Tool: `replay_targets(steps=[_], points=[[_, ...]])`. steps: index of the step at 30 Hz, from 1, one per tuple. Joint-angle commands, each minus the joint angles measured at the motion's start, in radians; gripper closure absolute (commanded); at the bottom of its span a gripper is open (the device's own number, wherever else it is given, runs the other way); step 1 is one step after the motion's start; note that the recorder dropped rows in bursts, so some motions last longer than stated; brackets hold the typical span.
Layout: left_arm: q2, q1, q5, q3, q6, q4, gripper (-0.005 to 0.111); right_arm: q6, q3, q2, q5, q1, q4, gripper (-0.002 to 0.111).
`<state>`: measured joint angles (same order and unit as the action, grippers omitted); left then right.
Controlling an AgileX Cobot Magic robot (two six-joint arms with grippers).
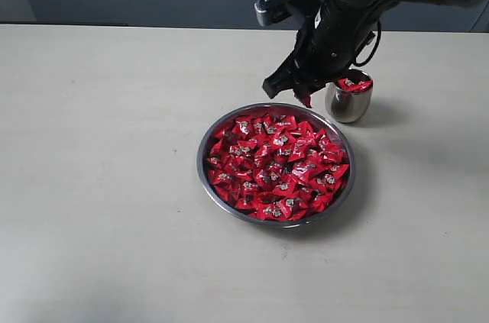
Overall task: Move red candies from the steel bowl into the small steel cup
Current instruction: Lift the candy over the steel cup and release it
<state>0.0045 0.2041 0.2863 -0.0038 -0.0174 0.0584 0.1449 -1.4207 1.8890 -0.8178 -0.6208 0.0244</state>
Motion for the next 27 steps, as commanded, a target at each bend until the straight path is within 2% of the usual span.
replay_targets(steps=[1, 3, 9, 17, 27], points=[[-0.004, -0.007, -0.002, 0.004, -0.003, 0.006, 0.106, -0.01, -0.038, -0.014, -0.002, 0.052, 0.016, 0.102], [-0.004, -0.007, -0.002, 0.004, -0.003, 0.006, 0.106, -0.012, -0.066, -0.014, -0.002, 0.077, 0.016, 0.109], [-0.004, -0.007, -0.002, 0.004, -0.003, 0.006, 0.106, -0.015, -0.14, -0.01, -0.002, 0.144, 0.014, 0.109], [-0.004, -0.007, -0.002, 0.004, -0.003, 0.006, 0.106, -0.015, -0.142, 0.037, -0.005, 0.202, 0.019, 0.109], [-0.004, -0.007, -0.002, 0.004, -0.003, 0.006, 0.106, -0.015, -0.163, 0.106, 0.023, 0.213, 0.046, 0.109]])
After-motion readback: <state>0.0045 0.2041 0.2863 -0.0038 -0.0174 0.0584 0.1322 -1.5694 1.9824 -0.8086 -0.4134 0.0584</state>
